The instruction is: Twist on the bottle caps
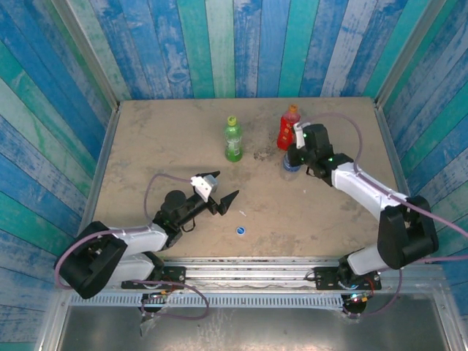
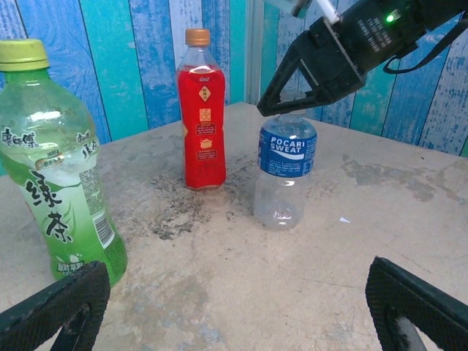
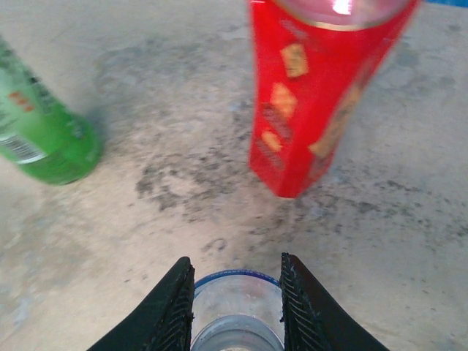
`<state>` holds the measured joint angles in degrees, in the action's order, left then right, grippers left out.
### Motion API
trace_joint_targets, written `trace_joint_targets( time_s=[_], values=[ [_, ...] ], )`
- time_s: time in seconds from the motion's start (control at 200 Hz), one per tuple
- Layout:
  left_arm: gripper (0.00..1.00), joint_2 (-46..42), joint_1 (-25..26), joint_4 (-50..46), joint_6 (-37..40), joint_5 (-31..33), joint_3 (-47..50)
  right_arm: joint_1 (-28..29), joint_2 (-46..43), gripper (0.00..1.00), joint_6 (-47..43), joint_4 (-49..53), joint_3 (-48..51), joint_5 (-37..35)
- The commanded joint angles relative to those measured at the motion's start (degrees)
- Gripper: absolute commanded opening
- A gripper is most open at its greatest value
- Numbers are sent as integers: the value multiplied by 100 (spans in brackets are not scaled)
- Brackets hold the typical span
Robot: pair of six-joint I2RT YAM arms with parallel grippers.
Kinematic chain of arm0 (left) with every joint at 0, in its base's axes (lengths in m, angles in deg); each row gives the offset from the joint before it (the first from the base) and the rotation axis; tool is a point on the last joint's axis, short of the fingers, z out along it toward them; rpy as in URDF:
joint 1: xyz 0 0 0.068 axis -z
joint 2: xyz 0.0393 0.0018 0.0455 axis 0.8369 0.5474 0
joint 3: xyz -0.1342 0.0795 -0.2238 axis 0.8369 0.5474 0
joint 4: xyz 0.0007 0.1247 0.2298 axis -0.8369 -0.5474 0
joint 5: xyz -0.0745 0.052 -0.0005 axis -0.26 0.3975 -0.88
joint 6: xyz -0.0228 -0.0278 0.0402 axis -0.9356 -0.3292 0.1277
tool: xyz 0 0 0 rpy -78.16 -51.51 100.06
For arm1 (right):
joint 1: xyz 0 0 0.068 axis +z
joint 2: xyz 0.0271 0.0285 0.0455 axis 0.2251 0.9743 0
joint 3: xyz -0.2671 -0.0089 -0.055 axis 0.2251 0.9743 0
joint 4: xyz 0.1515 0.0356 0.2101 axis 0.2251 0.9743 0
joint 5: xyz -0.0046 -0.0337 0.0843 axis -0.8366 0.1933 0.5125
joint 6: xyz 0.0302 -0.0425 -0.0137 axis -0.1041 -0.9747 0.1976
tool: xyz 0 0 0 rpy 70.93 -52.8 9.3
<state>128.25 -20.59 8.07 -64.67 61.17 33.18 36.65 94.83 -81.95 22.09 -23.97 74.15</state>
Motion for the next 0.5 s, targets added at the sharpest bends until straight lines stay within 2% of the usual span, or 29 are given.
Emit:
trace_joint_targets(
  time_s=[0.0, 0.22, 0.496],
  values=[
    [94, 369, 25, 345, 98, -280, -167, 422, -152, 21, -382, -106, 114, 66],
    [94, 898, 25, 947, 213, -476, -100, 1370, 226, 21, -415, -327, -9, 151],
    [94, 1220, 183, 1173, 418, -395, -154, 2016, 678, 21, -481, -571, -236, 199]
  ],
)
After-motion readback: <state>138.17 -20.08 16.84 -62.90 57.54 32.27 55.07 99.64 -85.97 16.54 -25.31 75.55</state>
